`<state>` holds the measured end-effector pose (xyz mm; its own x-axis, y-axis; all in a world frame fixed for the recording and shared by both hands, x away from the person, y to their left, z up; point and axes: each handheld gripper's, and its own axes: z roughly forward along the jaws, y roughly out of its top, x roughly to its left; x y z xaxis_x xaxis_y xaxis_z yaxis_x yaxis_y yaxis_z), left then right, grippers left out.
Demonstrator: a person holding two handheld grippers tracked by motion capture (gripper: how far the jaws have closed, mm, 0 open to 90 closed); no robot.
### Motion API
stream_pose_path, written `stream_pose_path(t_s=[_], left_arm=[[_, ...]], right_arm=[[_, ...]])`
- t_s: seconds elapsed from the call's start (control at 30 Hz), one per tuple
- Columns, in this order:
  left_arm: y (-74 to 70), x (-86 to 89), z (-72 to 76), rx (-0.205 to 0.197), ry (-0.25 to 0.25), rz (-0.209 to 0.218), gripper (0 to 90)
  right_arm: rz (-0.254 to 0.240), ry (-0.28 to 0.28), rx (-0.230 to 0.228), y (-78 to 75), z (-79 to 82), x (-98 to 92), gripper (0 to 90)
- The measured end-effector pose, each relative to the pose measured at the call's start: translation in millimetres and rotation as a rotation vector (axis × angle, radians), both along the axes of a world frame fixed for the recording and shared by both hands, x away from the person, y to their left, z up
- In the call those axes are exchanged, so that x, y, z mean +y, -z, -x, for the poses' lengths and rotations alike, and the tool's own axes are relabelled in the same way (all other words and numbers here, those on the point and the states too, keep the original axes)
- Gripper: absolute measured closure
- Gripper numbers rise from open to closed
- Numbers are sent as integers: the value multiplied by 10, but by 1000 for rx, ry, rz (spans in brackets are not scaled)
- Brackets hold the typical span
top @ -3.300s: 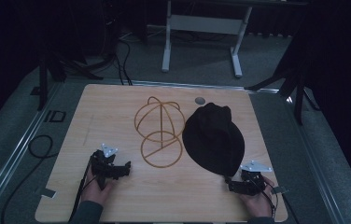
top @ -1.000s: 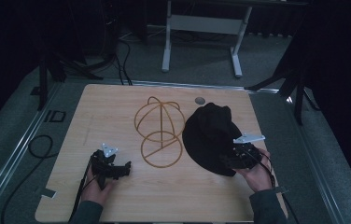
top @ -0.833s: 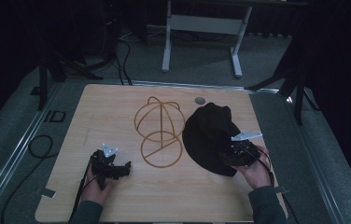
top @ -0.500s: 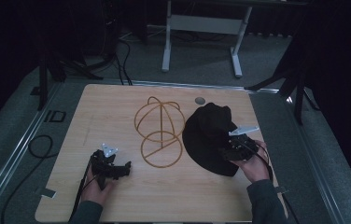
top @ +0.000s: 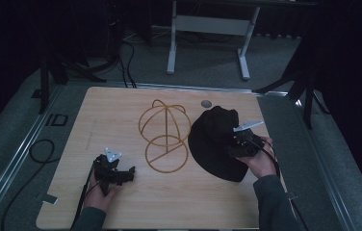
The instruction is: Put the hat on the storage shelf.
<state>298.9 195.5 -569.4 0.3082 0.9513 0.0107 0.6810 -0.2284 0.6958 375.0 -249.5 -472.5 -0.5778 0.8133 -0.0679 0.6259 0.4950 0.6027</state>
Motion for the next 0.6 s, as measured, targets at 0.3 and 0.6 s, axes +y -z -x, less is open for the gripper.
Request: stream_pose_path(t_s=[0.3, 0.6], left_arm=[[0, 1, 0, 0, 1, -1, 26], [-1, 1, 0, 0, 1, -2, 26]], right_arm=[[0, 9, 33, -22, -137, 38, 355], [18, 2, 79, -32, -254, 80, 526]])
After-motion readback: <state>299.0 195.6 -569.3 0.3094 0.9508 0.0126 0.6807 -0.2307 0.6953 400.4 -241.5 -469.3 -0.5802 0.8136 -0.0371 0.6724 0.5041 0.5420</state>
